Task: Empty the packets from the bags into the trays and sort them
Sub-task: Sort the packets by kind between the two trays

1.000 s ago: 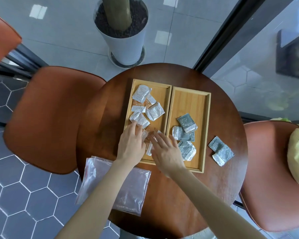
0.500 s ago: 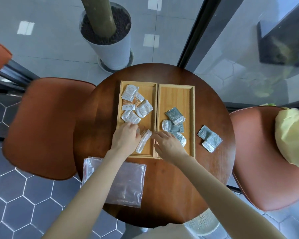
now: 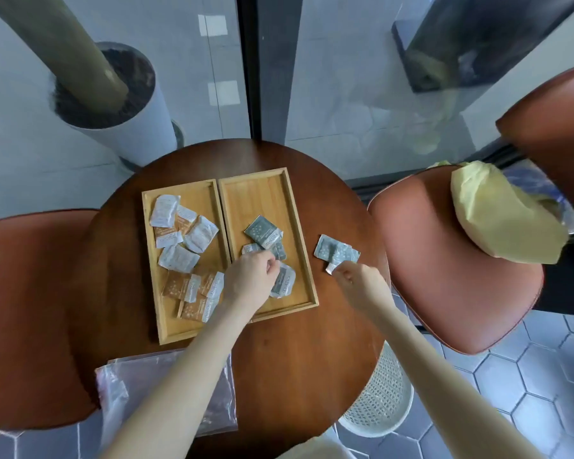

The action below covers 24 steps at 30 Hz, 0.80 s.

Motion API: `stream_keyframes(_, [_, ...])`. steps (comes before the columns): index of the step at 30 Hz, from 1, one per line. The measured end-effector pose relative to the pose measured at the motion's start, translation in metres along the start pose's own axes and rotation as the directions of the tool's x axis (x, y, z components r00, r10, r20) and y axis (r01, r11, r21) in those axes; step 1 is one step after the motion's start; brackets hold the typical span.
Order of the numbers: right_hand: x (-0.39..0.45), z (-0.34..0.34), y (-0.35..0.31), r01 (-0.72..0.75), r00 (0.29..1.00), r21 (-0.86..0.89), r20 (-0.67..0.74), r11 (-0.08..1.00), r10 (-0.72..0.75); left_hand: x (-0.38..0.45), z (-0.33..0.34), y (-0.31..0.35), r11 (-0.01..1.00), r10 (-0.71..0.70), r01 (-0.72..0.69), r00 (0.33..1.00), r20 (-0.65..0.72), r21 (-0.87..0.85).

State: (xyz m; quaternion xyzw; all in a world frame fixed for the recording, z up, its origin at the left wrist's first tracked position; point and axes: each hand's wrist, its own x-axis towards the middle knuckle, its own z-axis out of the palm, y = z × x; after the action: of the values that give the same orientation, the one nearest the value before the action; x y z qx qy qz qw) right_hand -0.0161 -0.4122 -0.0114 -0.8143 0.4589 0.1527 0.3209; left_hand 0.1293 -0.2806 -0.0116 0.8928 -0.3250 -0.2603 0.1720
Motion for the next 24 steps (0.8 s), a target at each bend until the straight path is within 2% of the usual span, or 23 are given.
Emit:
stream_keyframes(3, [0.004, 0.003, 0.021, -0.190, 0.977, 0.337, -0.026, 0.922, 0.211, 0.014, 0.011, 0.021, 0.982, -0.042, 0.038, 0.999, -0.020, -0.184])
stream_keyframes(7, [0.010, 0.010, 0.037, -0.352, 0.899, 0.632, 0.022, 0.690, 0.438, 0.035, 0.031, 0.045, 0.968, -0.014, 0.013, 1.000, 0.001, -0.252])
stream_keyframes(11, [0.016, 0.021, 0.036, -0.433, 0.808, 0.787, 0.122, 0.440, 0.577, 0.053, 0.050, 0.061, 0.980, 0.102, -0.094, 0.994, 0.041, -0.173])
stream_keyframes(14, [0.019, 0.033, 0.025, -0.424, 0.739, 0.844, 0.113, 0.328, 0.664, 0.064, 0.061, 0.065, 0.973, 0.210, -0.218, 0.972, 0.102, 0.079])
stream_keyframes(16, [0.019, 0.038, 0.018, -0.413, 0.698, 0.858, 0.082, 0.306, 0.712, 0.068, 0.064, 0.064, 0.941, 0.245, -0.270, 0.960, 0.138, 0.204])
stream_keyframes(18, [0.018, 0.038, 0.008, -0.416, 0.681, 0.851, 0.059, 0.320, 0.730, 0.070, 0.066, 0.062, 0.923, 0.256, -0.287, 0.956, 0.146, 0.256])
stream_keyframes(24, [0.021, 0.046, -0.009, -0.462, 0.684, 0.745, -0.047, 0.482, 0.728, 0.068, 0.067, 0.059, 0.939, 0.256, -0.270, 0.962, 0.092, 0.214])
